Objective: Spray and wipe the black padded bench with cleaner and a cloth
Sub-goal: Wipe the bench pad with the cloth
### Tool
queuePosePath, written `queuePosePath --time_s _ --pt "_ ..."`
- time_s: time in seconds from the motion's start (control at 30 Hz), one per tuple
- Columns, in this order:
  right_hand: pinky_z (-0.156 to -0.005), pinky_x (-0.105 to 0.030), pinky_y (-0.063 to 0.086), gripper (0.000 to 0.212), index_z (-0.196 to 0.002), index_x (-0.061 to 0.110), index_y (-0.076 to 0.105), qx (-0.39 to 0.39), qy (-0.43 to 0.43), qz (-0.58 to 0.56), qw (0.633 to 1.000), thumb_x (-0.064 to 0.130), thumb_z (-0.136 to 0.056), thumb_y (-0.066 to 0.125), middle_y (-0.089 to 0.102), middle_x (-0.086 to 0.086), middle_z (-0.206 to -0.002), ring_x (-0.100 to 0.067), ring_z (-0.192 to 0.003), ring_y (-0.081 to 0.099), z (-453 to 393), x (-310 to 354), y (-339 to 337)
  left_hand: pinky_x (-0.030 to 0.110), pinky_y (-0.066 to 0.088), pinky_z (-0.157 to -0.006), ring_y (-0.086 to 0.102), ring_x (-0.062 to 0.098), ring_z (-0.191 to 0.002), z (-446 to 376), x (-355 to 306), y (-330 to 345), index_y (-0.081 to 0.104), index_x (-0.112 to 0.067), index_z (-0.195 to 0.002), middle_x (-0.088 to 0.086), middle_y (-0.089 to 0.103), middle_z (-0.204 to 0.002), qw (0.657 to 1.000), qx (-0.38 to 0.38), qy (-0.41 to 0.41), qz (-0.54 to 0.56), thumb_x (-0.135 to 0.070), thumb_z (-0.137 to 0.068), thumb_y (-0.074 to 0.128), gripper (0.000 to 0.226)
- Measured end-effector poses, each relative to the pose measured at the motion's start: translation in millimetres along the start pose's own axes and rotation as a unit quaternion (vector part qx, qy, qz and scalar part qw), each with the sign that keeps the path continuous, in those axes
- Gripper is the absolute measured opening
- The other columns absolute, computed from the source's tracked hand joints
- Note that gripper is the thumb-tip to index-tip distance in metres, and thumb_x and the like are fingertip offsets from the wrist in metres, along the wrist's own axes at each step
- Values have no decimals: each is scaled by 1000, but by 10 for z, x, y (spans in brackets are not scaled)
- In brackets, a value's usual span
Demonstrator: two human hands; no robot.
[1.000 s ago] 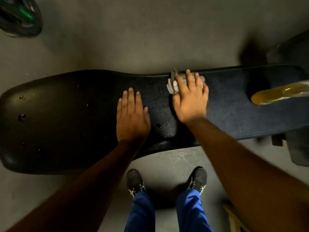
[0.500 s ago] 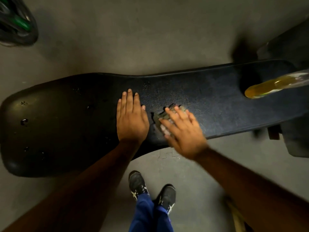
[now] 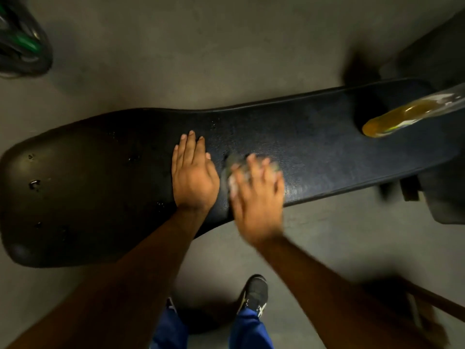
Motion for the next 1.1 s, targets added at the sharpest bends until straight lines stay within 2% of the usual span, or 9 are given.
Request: queuePosePath --time_s 0.1,0.23,0.27,0.4,0.57,0.73,0.87,1.0,1.1 --pt "-120 -57 20 51 -149 31 42 51 -198 8 979 42 -100 38 31 -6 -163 -34 -151 24 123 68 85 38 26 -119 40 25 -139 -36 114 -124 58 -2 -131 13 51 -144 995 -11 -43 91 -17 -95 33 46" --pt "-120 -59 18 53 -150 29 43 -20 122 -33 992 41 -98 38 27 -8 -165 -37 -152 19 -356 -481 -111 42 28 -118 42 27 -137 -53 209 -415 56 -4 -133 14 52 -141 999 13 6 47 -19 -93 31 49" --pt "-120 -59 16 54 -149 30 42 -14 104 -20 994 41 -97 37 26 -9 -165 -39 -152 18 -285 -211 -65 43 26 -118 40 28 -138 -47 257 -482 54 -4 -134 15 51 -142 999 21 33 -4 -21 -93 32 49" --pt "-123 -55 8 52 -152 33 37 93 -230 27 968 44 -102 31 24 -5 -166 -33 -154 15 35 454 110 46 17 -120 25 33 -145 -53 692 -420 38 -4 -146 19 33 -154 987 89 58 -125 -36 -98 36 57" --pt "-121 -60 15 55 -151 29 40 -3 87 -17 996 43 -98 36 25 -9 -165 -38 -153 17 -575 53 0 46 14 -121 21 33 -147 6 757 -314 34 -2 -148 20 29 -156 986 81 77 -126 -39 -99 32 61" --pt "-121 -55 18 48 -145 33 50 43 -229 -22 972 43 -99 39 35 -4 -161 -32 -151 26 -460 765 85 45 14 -121 23 32 -147 11 763 -366 36 0 -146 21 31 -155 987 82 74 -114 -35 -99 32 59" --pt "-121 -59 14 55 -149 30 43 3 72 -41 997 43 -96 36 29 -8 -164 -36 -153 17 -1185 266 -4 44 12 -121 21 31 -147 11 757 -303 35 0 -147 20 29 -156 984 91 74 -130 -34 -99 30 58" --pt "-120 -54 15 51 -147 34 46 72 -215 -9 974 46 -99 35 32 -4 -163 -32 -152 21 -1059 1020 127 45 12 -121 23 33 -146 6 742 -305 36 2 -146 22 30 -155 981 99 81 -147 -33 -99 27 59" --pt "-120 -55 17 52 -146 31 48 37 -49 -15 998 46 -98 34 37 -7 -160 -33 -152 23 -1520 612 7 45 13 -121 24 33 -146 6 749 -303 37 2 -145 22 31 -154 983 87 79 -142 -31 -99 31 57"
Point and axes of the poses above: each hand's wrist, its own z-axis away from the middle knuckle, its own y-axis out of the palm, x = y × z, the point moved 10 cm from there along -z, towards the middle knuckle
